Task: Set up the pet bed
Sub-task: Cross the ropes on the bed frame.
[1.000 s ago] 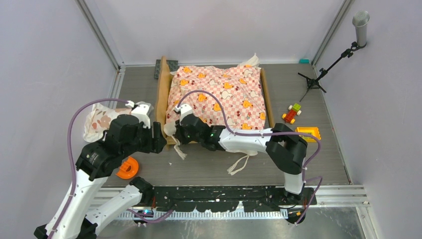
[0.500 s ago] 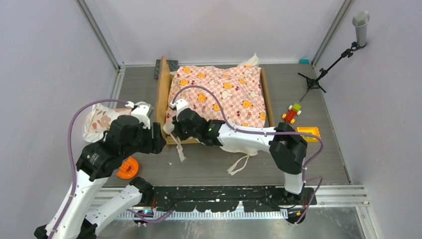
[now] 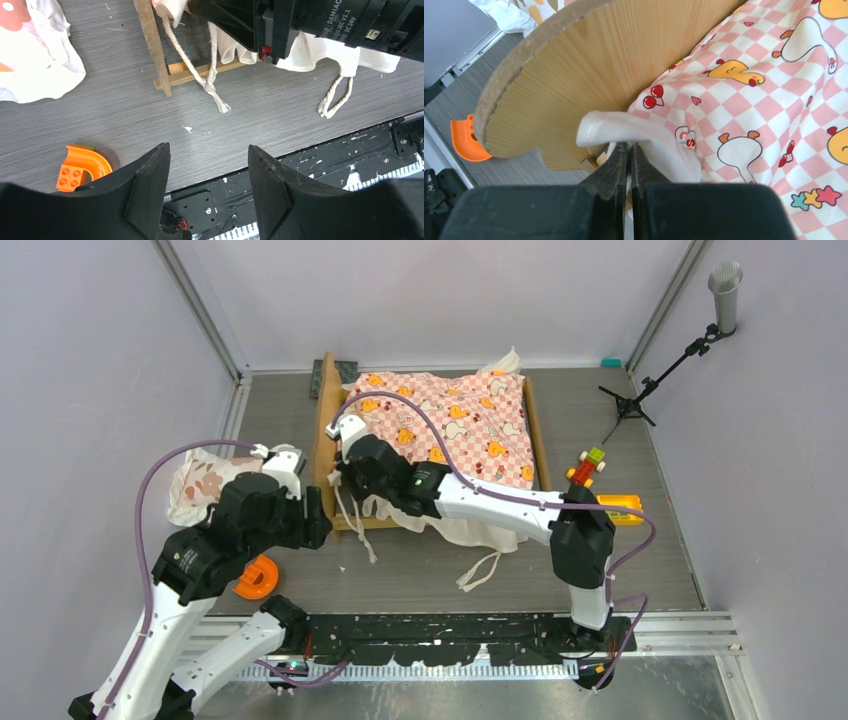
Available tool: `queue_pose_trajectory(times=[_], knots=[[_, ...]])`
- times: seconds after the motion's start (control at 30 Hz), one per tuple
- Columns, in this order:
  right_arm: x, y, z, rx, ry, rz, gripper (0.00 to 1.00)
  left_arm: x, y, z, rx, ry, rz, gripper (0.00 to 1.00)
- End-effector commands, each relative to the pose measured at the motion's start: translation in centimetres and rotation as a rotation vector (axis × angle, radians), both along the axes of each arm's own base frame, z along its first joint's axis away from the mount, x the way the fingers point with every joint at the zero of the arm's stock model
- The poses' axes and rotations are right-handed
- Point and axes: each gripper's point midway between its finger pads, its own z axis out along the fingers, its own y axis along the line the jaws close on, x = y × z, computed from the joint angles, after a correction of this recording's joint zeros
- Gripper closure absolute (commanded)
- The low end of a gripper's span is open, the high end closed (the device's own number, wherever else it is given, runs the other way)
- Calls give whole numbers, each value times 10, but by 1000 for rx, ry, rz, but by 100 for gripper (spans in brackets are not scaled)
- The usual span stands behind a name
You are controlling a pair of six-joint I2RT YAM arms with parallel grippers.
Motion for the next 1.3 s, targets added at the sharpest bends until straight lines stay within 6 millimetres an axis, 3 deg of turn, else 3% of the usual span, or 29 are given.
queue_pose_trajectory(times=[0.0, 0.17, 0.43, 0.57, 1.27], knots=[[13, 0, 12, -32, -61, -9, 92, 0, 4, 0, 21, -15, -3, 40], [11, -1, -6, -47, -24, -14, 86, 1, 4, -1, 25, -14, -3, 40], [29, -12, -42, -49, 65, -103, 85, 2, 1, -4, 20, -4, -8, 40], [33, -17, -54, -52, 101, -116, 77, 1, 2, -5, 20, -2, -7, 40], [-6, -12, -57, 77, 277, -39, 58, -1, 2, -6, 11, 0, -7, 40]])
